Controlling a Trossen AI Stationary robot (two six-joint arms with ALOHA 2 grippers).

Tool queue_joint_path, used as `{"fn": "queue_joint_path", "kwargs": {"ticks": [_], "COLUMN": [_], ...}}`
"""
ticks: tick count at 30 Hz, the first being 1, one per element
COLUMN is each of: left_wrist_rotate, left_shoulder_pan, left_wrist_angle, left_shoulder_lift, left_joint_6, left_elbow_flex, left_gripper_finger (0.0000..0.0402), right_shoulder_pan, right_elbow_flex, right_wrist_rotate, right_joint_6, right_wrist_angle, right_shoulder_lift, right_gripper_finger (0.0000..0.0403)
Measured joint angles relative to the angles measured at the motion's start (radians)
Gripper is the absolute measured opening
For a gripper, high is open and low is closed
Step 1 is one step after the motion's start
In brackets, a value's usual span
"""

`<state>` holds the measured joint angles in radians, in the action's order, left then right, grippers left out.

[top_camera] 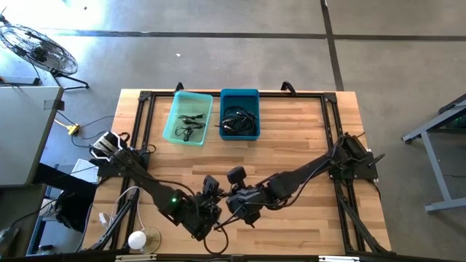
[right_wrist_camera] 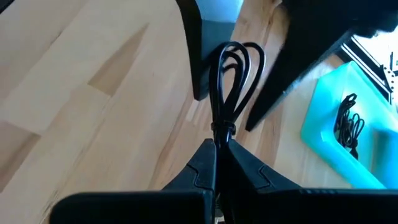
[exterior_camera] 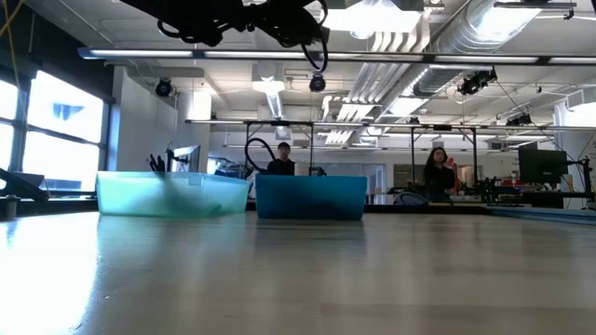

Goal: Pick & Place USB Port
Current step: Put the black USB cable into the green bin

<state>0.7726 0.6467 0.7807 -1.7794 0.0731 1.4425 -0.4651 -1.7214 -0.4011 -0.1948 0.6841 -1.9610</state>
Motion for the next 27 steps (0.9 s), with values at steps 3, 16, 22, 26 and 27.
{"fn": "queue_joint_path", "kwargs": {"ticks": [3,16,22,26,27], "left_wrist_rotate": [-0.001,0.079,0.094,0.107,0.11], "left_shoulder_pan": [-0.006,-0.006,-0.006,-0.006,-0.006], "left_wrist_angle": [0.007,0.054,0.064,0.068,0.07], "left_shoulder_lift": [0.0,0.0,0.0,0.0,0.0], "left_joint_6": [-0.001,0.008,0.003,0.002,0.002], "left_elbow_flex": [0.0,0.002,0.002,0.002,0.002], "left_gripper_finger": [0.0191,0.0019,0.001,0.0011,0.0008], "right_shoulder_pan": [-0.006,-0.006,-0.006,-0.007,-0.008], "right_elbow_flex": [0.0,0.0,0.0,0.0,0.0], "right_wrist_rotate": [-0.001,-0.015,-0.018,-0.046,-0.058], "right_joint_6": [-0.012,0.008,0.018,0.045,0.05], "right_wrist_angle": [-0.009,-0.02,-0.023,-0.031,-0.03], "right_shoulder_lift": [0.0,0.002,0.002,0.002,0.002], "right_gripper_finger": [0.0008,0.0019,0.0037,0.0061,0.007]}}
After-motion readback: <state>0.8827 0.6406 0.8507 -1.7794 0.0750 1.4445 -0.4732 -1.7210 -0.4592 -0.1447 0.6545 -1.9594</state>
